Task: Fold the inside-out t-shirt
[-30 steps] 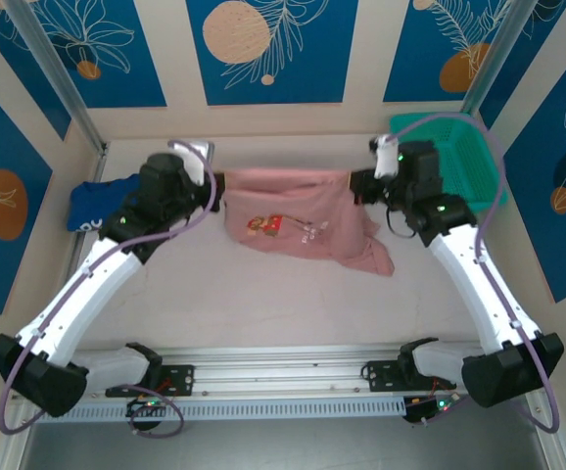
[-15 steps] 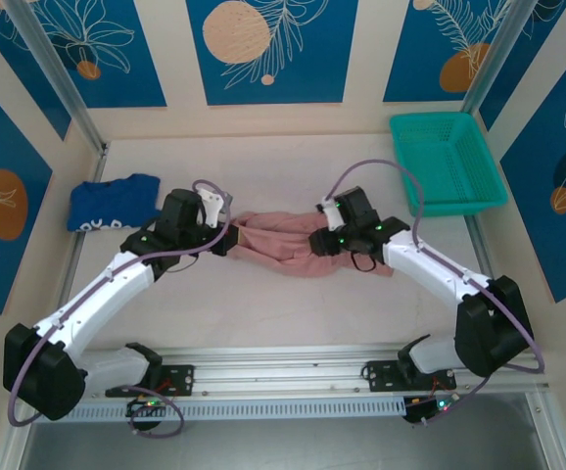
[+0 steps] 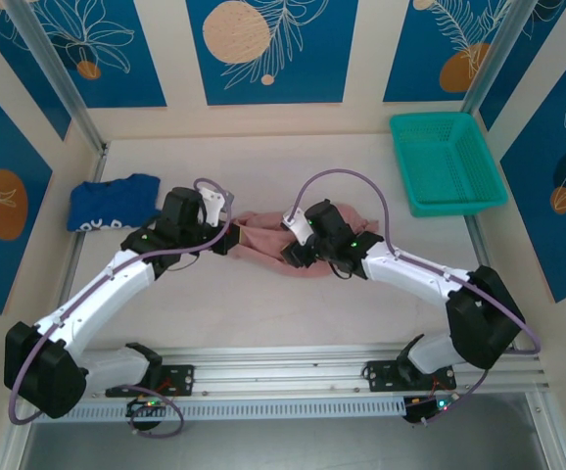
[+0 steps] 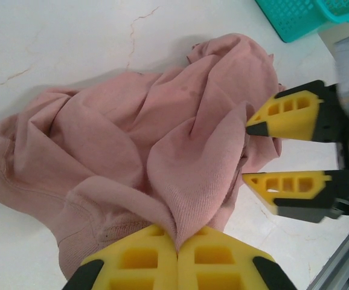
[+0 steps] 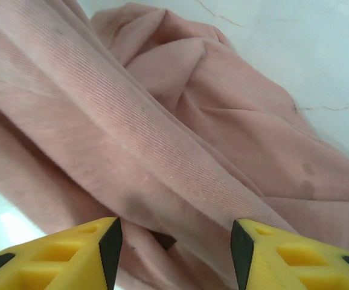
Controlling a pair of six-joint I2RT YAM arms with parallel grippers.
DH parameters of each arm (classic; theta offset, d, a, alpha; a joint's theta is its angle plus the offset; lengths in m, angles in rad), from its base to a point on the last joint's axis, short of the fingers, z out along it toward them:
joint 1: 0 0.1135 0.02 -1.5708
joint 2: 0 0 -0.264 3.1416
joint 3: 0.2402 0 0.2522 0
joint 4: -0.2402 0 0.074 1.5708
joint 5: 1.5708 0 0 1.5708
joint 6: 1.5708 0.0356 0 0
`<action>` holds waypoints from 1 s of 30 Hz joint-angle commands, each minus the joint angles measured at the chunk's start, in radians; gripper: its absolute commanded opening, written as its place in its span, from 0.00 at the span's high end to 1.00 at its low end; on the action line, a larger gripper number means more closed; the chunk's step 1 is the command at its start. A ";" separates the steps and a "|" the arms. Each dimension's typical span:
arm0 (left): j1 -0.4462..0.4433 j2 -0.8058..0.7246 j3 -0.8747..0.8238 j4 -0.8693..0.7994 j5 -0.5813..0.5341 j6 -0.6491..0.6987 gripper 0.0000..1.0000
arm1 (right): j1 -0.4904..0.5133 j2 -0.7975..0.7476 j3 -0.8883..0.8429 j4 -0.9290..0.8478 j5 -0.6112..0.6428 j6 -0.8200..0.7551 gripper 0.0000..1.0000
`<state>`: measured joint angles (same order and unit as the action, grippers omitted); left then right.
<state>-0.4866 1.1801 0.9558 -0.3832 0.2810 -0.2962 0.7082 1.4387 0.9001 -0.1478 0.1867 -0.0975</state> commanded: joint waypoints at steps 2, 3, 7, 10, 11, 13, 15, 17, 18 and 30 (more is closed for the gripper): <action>0.004 -0.020 0.037 -0.010 0.006 0.018 1.00 | -0.020 0.051 0.007 0.076 -0.041 -0.051 0.51; 0.005 -0.022 0.038 -0.014 -0.003 0.017 1.00 | -0.021 0.058 0.011 0.080 -0.049 -0.050 0.55; 0.005 -0.025 0.041 -0.031 -0.054 0.013 1.00 | -0.028 0.049 0.020 0.077 -0.088 -0.021 0.87; 0.005 -0.019 0.035 -0.044 -0.157 0.002 1.00 | -0.043 -0.010 0.027 0.035 -0.165 0.033 1.00; 0.005 -0.013 0.035 -0.049 -0.206 -0.001 1.00 | -0.053 -0.042 0.032 0.013 -0.207 0.064 1.00; 0.006 0.005 0.039 -0.056 -0.299 -0.004 1.00 | -0.089 -0.092 0.049 -0.030 -0.328 0.147 1.00; 0.006 0.028 0.045 -0.048 -0.394 -0.005 1.00 | -0.139 -0.125 0.077 -0.063 -0.455 0.257 1.00; 0.005 0.059 0.053 -0.033 -0.455 0.011 1.00 | -0.186 -0.145 0.092 -0.053 -0.568 0.371 1.00; 0.005 0.070 0.055 -0.030 -0.468 0.017 1.00 | -0.201 -0.148 0.096 -0.041 -0.608 0.418 1.00; -0.130 -0.157 -0.124 0.072 -0.351 0.063 0.49 | -0.278 -0.045 0.131 0.019 -0.790 0.699 1.00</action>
<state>-0.5613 1.0863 0.8604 -0.3504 -0.0719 -0.2516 0.4397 1.3857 1.0092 -0.1448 -0.5190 0.5194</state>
